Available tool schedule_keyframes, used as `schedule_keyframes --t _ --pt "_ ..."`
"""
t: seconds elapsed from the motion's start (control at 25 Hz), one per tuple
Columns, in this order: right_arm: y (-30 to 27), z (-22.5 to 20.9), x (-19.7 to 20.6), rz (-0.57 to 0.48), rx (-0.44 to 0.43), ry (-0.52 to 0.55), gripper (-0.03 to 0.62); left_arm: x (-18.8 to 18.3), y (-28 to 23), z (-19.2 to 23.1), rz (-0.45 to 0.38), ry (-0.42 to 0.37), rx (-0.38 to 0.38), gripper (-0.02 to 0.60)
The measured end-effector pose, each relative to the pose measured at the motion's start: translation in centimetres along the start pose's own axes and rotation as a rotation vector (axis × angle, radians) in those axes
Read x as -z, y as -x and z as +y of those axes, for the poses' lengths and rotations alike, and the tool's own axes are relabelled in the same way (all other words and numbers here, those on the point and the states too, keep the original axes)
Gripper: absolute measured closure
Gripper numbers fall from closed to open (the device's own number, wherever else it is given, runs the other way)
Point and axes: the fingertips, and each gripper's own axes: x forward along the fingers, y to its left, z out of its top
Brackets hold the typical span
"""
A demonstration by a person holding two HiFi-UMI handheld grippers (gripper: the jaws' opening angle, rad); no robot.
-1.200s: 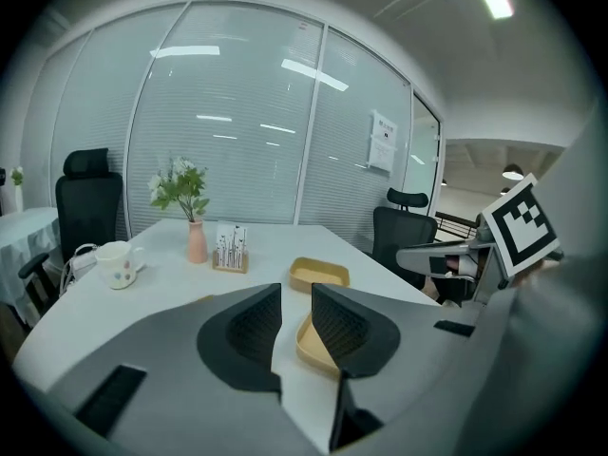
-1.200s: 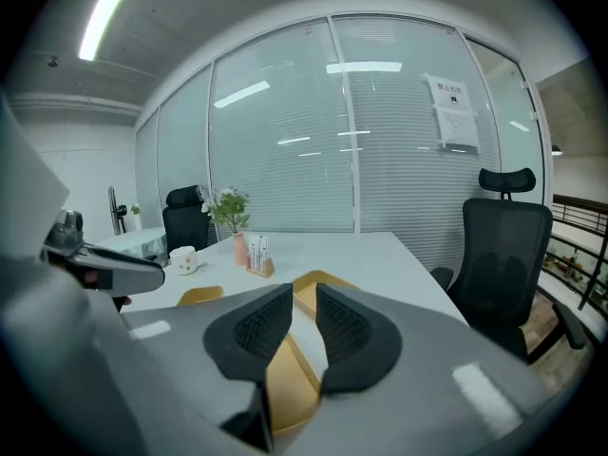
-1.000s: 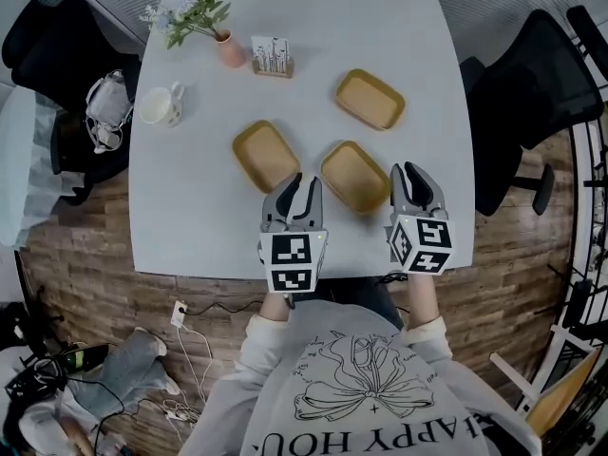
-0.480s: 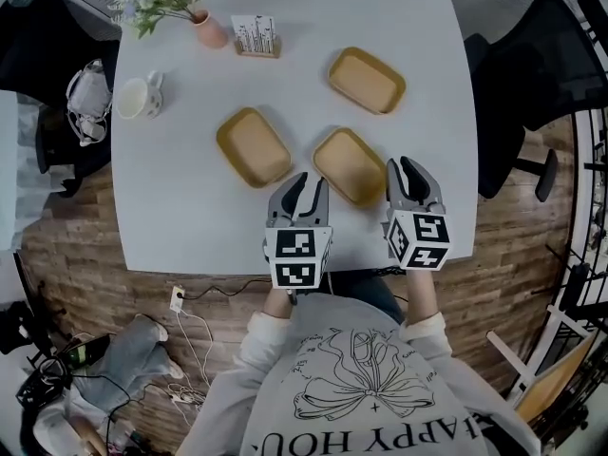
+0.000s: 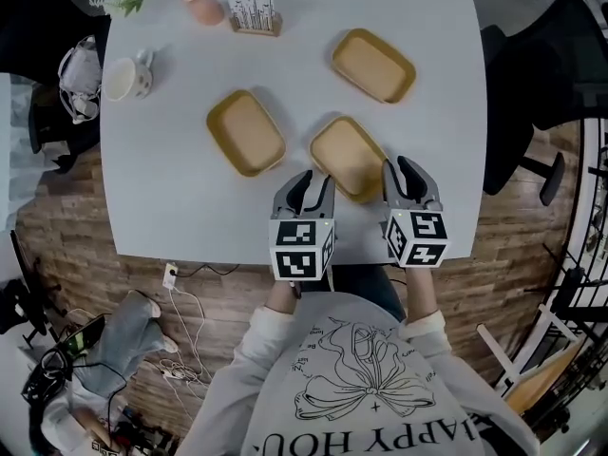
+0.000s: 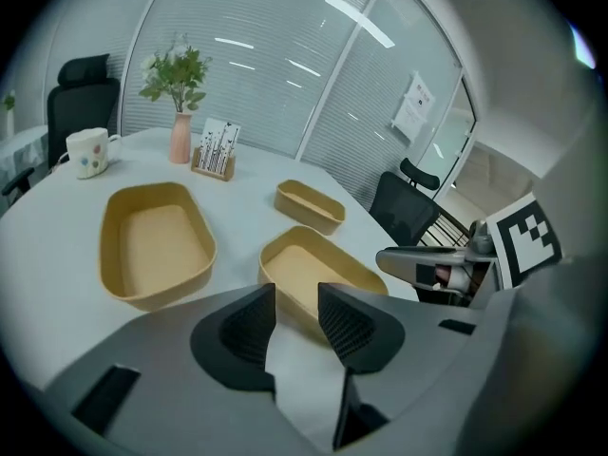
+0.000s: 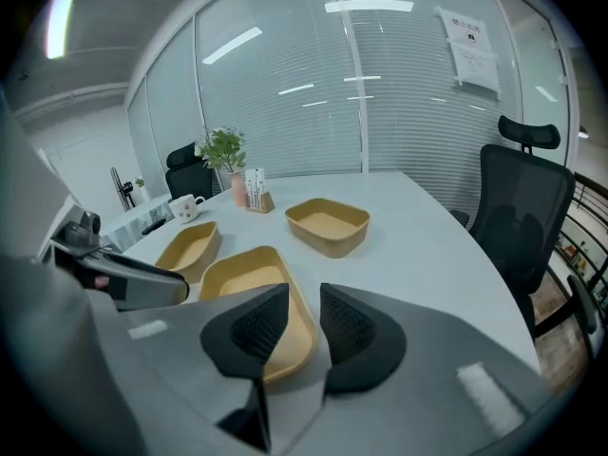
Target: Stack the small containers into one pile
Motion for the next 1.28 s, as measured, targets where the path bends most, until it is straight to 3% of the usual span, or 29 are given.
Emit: schedule_keyframes --t 0.24,0.6,0.8,1.28 --pt "-0.9 -0.3 1.2 0.037 -0.028 0.020 0.476 0.9 -1.4 0.1 0.026 0.024 -0.045 0.439" --pt "-2.3 -0.2 3.0 0.095 -0.077 0.032 0.477 1.4 -2.3 0.7 0.023 0.123 -0.122 0.434" --pt "-2.8 -0.3 3.3 0.113 -0.095 0.045 0.548 1.2 -2.9 0.3 0.025 0.136 -0.125 0.445" --pt "-1.9 1.1 1.9 0.076 -0.176 0.045 0.556 -0.1 -1.3 0.6 -0.024 0.140 -0.165 0.471"
